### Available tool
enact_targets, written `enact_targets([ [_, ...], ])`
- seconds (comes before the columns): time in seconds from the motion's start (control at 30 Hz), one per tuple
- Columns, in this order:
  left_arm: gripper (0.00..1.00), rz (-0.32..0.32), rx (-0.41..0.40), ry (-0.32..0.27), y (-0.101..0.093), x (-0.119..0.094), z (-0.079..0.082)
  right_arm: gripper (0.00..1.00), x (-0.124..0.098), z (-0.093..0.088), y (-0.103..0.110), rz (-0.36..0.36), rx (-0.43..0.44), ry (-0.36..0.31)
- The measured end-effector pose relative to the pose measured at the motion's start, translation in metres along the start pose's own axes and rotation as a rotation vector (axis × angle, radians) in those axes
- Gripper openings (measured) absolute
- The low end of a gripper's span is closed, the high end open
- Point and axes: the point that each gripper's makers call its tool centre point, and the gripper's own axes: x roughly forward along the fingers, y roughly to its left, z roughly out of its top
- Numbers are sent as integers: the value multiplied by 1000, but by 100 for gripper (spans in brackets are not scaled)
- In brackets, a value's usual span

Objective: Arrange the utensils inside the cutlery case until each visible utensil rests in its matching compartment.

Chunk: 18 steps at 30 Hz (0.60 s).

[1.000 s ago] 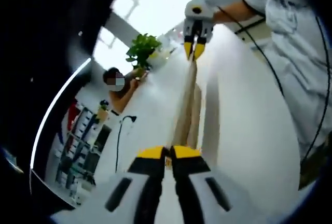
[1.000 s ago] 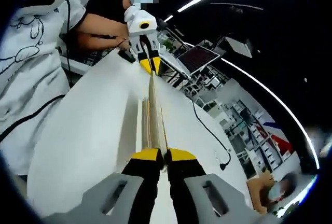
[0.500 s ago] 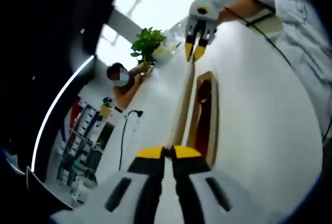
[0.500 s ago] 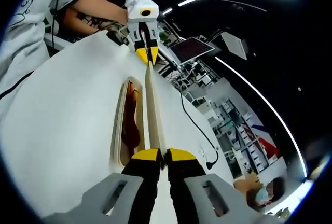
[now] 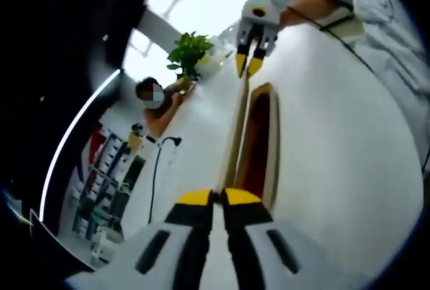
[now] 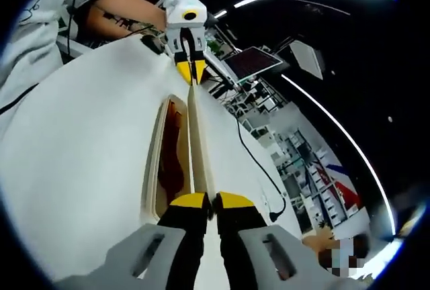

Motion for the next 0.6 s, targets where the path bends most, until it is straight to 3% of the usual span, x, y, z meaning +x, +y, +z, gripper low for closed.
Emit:
enact_targets([
  [0.37, 6, -2, 16, -5, -7, 1, 0, 4, 1, -10, 2, -24, -28, -8],
  [0.6, 6, -12, 19, 28, -16, -1, -13, 5, 1, -10, 13, -7, -73, -5],
])
